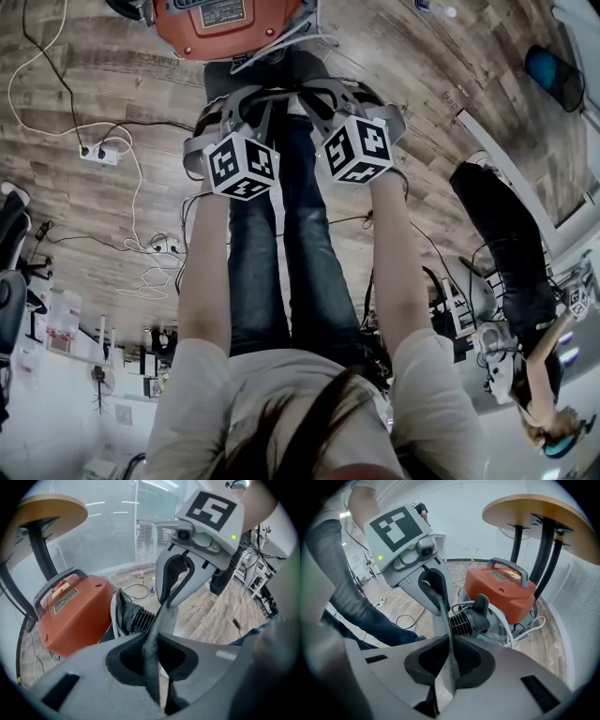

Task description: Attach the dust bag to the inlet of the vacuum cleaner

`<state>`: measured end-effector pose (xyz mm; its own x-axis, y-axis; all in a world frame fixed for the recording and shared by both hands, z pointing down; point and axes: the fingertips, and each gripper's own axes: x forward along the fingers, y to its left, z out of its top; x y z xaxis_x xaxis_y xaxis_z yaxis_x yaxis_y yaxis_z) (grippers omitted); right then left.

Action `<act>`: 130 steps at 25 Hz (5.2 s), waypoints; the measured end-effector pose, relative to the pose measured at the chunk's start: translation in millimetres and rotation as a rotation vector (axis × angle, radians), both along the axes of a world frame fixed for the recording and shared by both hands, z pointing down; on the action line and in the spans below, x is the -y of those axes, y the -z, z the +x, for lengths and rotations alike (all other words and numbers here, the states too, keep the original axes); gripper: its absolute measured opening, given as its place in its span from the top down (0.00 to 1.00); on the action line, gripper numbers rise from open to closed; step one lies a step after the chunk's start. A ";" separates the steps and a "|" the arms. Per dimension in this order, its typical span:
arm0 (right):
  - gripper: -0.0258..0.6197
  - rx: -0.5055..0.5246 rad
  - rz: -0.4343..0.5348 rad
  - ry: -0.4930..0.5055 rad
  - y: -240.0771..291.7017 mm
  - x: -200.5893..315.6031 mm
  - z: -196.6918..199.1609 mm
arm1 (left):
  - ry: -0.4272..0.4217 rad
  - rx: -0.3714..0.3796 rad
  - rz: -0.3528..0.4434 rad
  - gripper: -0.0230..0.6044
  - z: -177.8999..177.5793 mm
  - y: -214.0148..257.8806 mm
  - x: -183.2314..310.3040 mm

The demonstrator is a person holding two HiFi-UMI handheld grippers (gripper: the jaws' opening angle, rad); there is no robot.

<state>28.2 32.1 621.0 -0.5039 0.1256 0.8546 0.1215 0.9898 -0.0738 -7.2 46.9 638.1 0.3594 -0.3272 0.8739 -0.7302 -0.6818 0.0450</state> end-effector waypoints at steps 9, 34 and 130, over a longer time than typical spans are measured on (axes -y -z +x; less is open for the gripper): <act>0.89 -0.010 0.003 0.021 -3.3 7.5 0.2 | -0.020 0.000 0.000 0.86 1.3 -3.0 5.8; 0.86 -0.033 -0.022 -0.067 -10.6 20.1 -5.8 | -0.021 -0.036 -0.047 0.82 -2.1 -8.1 13.0; 0.95 0.667 0.064 -0.958 351.2 103.6 -30.2 | 0.574 -0.339 0.535 0.94 -78.0 366.4 109.4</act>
<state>-2.0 -71.5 269.8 -0.7200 -0.5833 0.3760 -0.6814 0.6970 -0.2235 -85.2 -62.4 271.7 0.2254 -0.8765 0.4253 -0.9743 -0.2016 0.1008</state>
